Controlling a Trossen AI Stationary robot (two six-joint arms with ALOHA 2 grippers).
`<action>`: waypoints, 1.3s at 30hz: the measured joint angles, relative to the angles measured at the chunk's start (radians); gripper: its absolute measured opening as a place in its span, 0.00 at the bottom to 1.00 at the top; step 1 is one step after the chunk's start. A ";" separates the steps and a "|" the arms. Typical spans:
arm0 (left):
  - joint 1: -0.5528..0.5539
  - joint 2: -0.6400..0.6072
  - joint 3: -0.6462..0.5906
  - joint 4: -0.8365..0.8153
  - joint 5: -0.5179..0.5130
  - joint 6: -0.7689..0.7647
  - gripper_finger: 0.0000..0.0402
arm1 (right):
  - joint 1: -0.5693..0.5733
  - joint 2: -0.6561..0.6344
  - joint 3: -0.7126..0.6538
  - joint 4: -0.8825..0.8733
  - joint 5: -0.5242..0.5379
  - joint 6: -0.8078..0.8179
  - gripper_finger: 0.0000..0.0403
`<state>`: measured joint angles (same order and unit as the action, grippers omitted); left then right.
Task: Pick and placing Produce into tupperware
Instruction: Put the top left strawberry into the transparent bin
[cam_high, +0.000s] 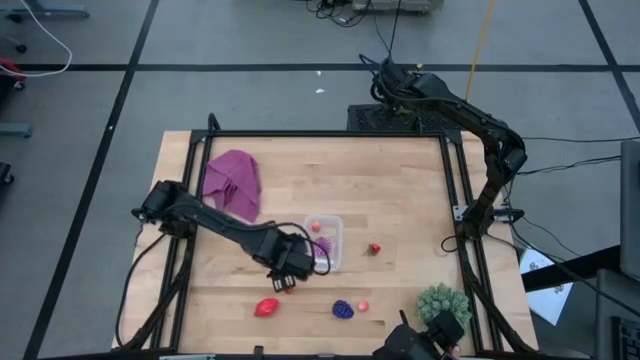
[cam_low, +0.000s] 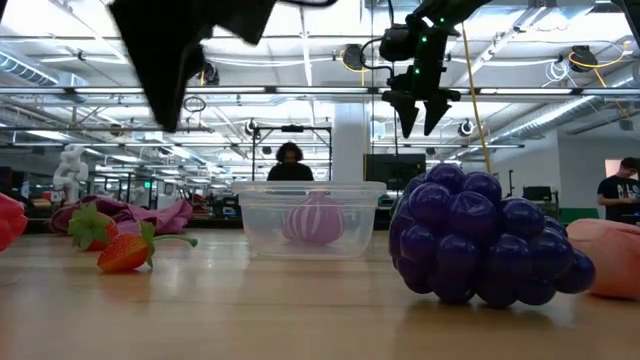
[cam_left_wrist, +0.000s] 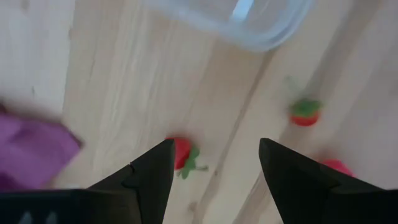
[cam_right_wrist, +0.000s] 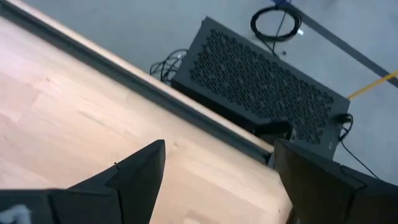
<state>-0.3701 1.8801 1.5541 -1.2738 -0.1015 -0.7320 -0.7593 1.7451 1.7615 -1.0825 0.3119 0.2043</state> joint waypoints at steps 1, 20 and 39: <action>-0.002 0.000 -0.019 0.002 -0.005 -0.028 0.60 | 0.001 0.000 0.000 -0.014 0.000 0.000 0.73; 0.020 -0.256 -0.486 0.375 -0.025 -0.638 0.60 | 0.002 0.000 0.000 -0.012 0.000 0.019 0.73; 0.053 -0.269 -0.610 0.502 0.023 -0.734 0.60 | 0.002 0.000 0.000 0.036 -0.001 -0.015 0.73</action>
<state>-0.3168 1.6112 0.9440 -0.7718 -0.0786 -1.4658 -0.7574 1.7447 1.7615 -1.0470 0.3111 0.1894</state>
